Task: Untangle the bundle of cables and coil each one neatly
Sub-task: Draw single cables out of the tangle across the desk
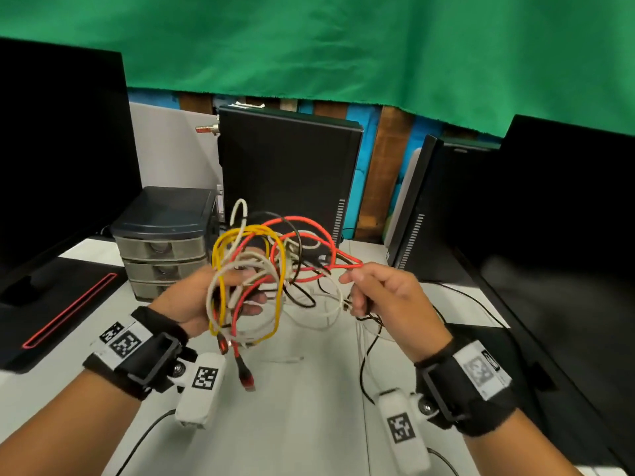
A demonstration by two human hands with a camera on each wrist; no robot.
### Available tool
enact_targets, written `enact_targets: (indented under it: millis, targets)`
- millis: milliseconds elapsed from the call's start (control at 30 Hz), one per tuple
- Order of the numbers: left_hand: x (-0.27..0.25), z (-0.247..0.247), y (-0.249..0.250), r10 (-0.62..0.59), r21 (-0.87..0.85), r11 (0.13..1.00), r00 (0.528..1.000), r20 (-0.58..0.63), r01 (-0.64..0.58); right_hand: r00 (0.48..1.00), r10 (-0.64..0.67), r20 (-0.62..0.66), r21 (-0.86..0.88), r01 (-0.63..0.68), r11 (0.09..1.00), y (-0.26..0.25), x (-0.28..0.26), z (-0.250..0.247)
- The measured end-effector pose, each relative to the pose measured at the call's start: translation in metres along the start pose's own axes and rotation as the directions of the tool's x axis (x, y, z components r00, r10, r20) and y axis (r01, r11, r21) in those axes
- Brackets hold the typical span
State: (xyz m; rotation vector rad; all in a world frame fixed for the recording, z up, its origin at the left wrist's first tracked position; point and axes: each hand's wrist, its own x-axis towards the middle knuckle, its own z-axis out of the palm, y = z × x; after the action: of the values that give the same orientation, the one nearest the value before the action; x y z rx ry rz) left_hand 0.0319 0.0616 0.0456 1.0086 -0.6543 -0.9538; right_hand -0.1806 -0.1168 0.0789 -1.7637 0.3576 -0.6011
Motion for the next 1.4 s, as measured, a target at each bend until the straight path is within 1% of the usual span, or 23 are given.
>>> enact_targets:
  millis: [67,100,200,267,367,467,533,567,633,733,833,900,967,1033,1067,1133,1167,1200,1233,1267,1333,1367,1400]
  targets:
    - [0.002,0.004,-0.006,-0.067,0.035,0.997,0.998,-0.017,0.067,1.0,-0.015,-0.025,-0.027,0.014,1.0,-0.001,-0.006,-0.004]
    - [0.003,0.008,-0.008,-0.075,0.047,0.996,0.997,-0.016,0.075,0.999,-0.024,-0.035,-0.039,0.023,0.999,0.0,-0.009,-0.006]
    - [0.003,0.017,-0.012,-0.056,0.102,0.993,0.997,-0.051,0.061,0.996,-0.074,-0.04,-0.062,0.072,0.995,0.005,-0.017,-0.011]
    - [0.003,0.018,-0.015,-0.053,0.092,0.994,0.996,-0.067,0.059,0.994,-0.099,-0.043,-0.064,0.096,0.993,0.011,-0.021,-0.016]
    - [0.001,0.027,-0.015,-0.07,0.115,0.99,0.996,-0.056,0.076,0.989,-0.12,-0.09,-0.084,0.113,0.99,0.021,-0.025,-0.024]
    - [-0.003,0.037,-0.015,-0.121,0.095,0.988,0.992,-0.025,0.122,0.981,-0.125,-0.149,-0.149,0.103,0.983,0.028,-0.029,-0.029]
    - [-0.003,0.038,-0.017,-0.167,0.143,0.976,0.986,0.012,0.164,0.963,-0.15,-0.226,-0.216,0.101,0.971,0.029,-0.027,-0.038]
    - [-0.002,0.038,-0.018,-0.184,0.176,0.968,0.983,0.008,0.179,0.947,-0.17,-0.272,-0.242,0.104,0.965,0.029,-0.025,-0.044]
    - [-0.001,0.036,-0.018,-0.217,0.169,0.962,0.976,0.0,0.214,0.916,-0.21,-0.343,-0.274,0.116,0.955,0.025,-0.023,-0.056]
    - [-0.001,0.035,-0.015,-0.221,0.145,0.965,0.975,-0.004,0.22,0.894,-0.262,-0.364,-0.329,0.139,0.934,0.023,-0.024,-0.062]
    - [-0.001,0.034,-0.01,-0.25,0.123,0.96,0.968,-0.016,0.25,0.898,-0.254,-0.359,-0.337,0.129,0.933,0.024,-0.023,-0.057]
    - [-0.003,0.037,-0.006,-0.222,0.122,0.966,0.974,-0.05,0.226,0.9,-0.251,-0.356,-0.323,0.133,0.937,0.024,-0.023,-0.054]
    - [-0.004,0.04,-0.005,-0.202,0.104,0.973,0.978,-0.055,0.207,0.863,-0.27,-0.426,-0.303,0.145,0.942,0.027,-0.02,-0.053]
    - [-0.006,0.044,-0.006,-0.181,0.141,0.972,0.982,-0.053,0.187,0.821,-0.25,-0.514,-0.244,0.139,0.96,0.03,-0.017,-0.051]
    - [-0.006,0.045,-0.007,-0.175,0.173,0.968,0.983,-0.053,0.182,0.826,-0.218,-0.52,-0.206,0.126,0.97,0.031,-0.015,-0.049]
    - [-0.006,0.044,-0.007,-0.184,0.276,0.942,0.982,-0.046,0.189,0.888,-0.144,-0.436,-0.171,0.076,0.982,0.035,-0.015,-0.044]
    - [-0.006,0.04,-0.007,-0.206,0.319,0.925,0.978,-0.043,0.208,0.908,-0.125,-0.4,-0.178,0.056,0.982,0.037,-0.016,-0.044]
    - [-0.008,0.04,-0.003,-0.235,0.337,0.912,0.971,-0.039,0.234,0.906,-0.129,-0.403,-0.192,0.054,0.98,0.04,-0.015,-0.045]
    - [-0.008,0.037,-0.001,-0.254,0.333,0.91,0.967,-0.019,0.246,0.88,-0.148,-0.452,-0.2,0.062,0.978,0.043,-0.013,-0.05]
    - [-0.009,0.034,0.001,-0.266,0.335,0.907,0.964,-0.018,0.256,0.832,-0.154,-0.533,-0.179,0.067,0.982,0.047,-0.01,-0.058]
    - [-0.009,0.026,0.002,-0.266,0.391,0.886,0.964,-0.013,0.25,0.71,-0.102,-0.697,-0.074,0.07,0.995,0.052,-0.003,-0.08]
    - [-0.01,0.023,0.003,-0.251,0.397,0.886,0.968,-0.022,0.238,0.663,-0.066,-0.745,-0.03,0.065,0.997,0.053,-0.002,-0.09]
    - [-0.01,0.02,0.004,-0.233,0.372,0.899,0.971,-0.045,0.233,0.639,-0.045,-0.768,-0.009,0.06,0.998,0.055,-0.002,-0.098]
